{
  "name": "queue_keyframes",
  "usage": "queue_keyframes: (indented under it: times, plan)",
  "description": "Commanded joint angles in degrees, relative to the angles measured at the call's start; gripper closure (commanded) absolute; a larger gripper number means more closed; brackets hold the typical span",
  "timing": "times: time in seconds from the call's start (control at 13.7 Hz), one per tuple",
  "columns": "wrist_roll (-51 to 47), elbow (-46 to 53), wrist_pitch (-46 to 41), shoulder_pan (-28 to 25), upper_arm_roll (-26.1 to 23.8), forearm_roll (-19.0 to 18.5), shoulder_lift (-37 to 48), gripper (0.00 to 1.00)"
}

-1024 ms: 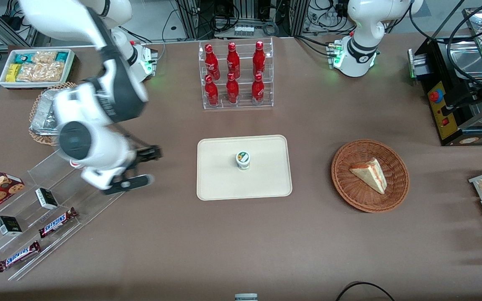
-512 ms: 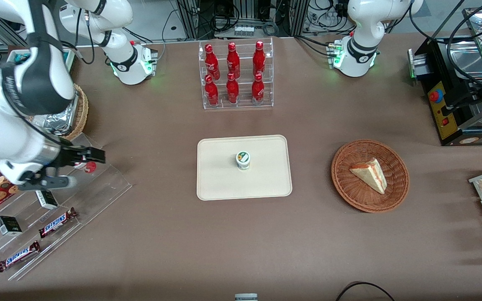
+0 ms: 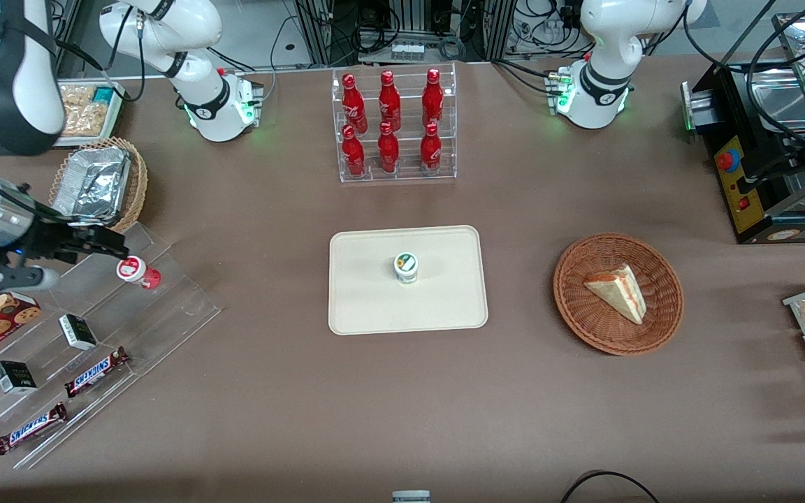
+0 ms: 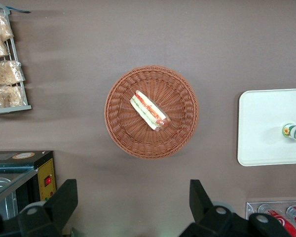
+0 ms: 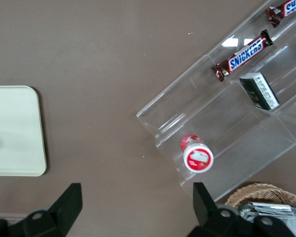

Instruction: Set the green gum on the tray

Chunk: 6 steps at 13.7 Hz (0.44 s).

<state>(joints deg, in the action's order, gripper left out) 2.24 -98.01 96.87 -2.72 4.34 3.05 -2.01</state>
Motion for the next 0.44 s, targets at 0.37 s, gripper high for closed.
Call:
queue_keyframes:
  times: [0.37]
  plan:
    - [-0.13, -0.96, -8.53, 1.31, -1.61, -3.58, 4.83, 0.0]
